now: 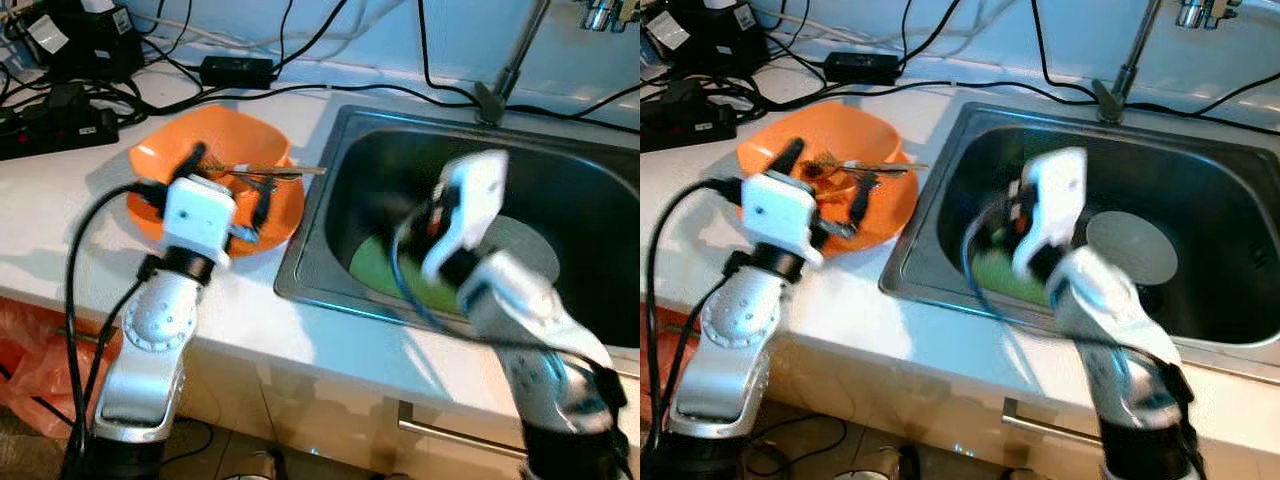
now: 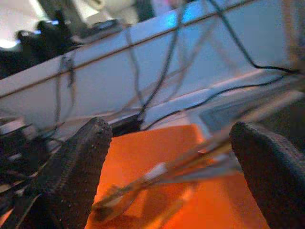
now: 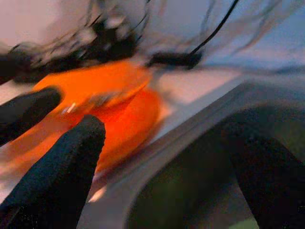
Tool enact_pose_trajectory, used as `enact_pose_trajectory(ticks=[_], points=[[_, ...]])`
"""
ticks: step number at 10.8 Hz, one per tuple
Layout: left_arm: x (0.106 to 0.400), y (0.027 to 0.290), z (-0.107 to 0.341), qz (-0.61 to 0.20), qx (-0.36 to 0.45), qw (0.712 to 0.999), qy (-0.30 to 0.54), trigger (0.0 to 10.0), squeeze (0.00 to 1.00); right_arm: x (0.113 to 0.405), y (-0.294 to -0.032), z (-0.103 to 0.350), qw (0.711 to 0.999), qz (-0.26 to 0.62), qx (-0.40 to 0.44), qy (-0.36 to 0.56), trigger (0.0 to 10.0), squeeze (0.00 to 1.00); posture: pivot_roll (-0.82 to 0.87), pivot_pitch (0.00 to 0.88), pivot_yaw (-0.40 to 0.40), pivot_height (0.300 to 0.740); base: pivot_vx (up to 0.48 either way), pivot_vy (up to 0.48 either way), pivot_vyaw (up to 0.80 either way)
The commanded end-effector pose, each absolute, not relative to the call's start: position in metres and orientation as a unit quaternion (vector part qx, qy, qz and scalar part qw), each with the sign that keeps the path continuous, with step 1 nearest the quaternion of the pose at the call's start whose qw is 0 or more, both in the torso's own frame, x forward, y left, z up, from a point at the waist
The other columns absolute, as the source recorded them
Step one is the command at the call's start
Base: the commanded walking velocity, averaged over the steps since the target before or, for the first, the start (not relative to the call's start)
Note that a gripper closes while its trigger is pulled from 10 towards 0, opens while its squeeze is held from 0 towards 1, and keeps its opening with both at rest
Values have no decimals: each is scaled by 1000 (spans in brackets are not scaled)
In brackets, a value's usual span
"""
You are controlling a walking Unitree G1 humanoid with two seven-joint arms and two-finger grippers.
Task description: Kitchen organization
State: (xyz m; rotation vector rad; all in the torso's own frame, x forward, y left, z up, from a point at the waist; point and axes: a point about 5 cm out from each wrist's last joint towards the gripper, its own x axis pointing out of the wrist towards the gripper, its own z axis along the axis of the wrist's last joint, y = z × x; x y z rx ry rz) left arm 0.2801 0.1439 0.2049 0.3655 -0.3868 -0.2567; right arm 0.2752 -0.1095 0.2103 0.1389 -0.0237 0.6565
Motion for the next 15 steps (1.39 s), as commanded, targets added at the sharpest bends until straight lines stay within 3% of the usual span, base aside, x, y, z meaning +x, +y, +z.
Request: enact_pose_trajectory(ticks=[1,3,11,12,13,14,15], points=[[280,141,192,-151,193,955,-168,10000,0,266,-104,213,930,360,72,-7,10000,0,32,143,-11,740,0,0,0],[280,134,184,-183,210,947,-160,10000,0,257,-104,211,917,391,69,12,10000,0,26,145,-7,740,0,0,0],[305,142,190,-186,270,927,-183,10000,0,259,-107,215,926,373,55,0,10000,0,12,145,0,740,0,0,0],[307,139,184,-197,280,924,-173,5255,0,259,-107,215,929,368,40,-3,10000,0,14,147,1,740,0,0,0],[307,131,180,-215,289,917,-172,2471,0,260,-106,213,930,366,31,-5,10000,0,13,145,2,740,0,0,0],[306,126,178,-225,292,913,-174,588,0,259,-105,213,930,367,26,-6,10000,0,12,145,3,740,0,0,0],[307,122,178,-231,289,912,-179,0,0,259,-105,213,930,367,25,-8,10000,0,12,145,3,740,0,0,0]])
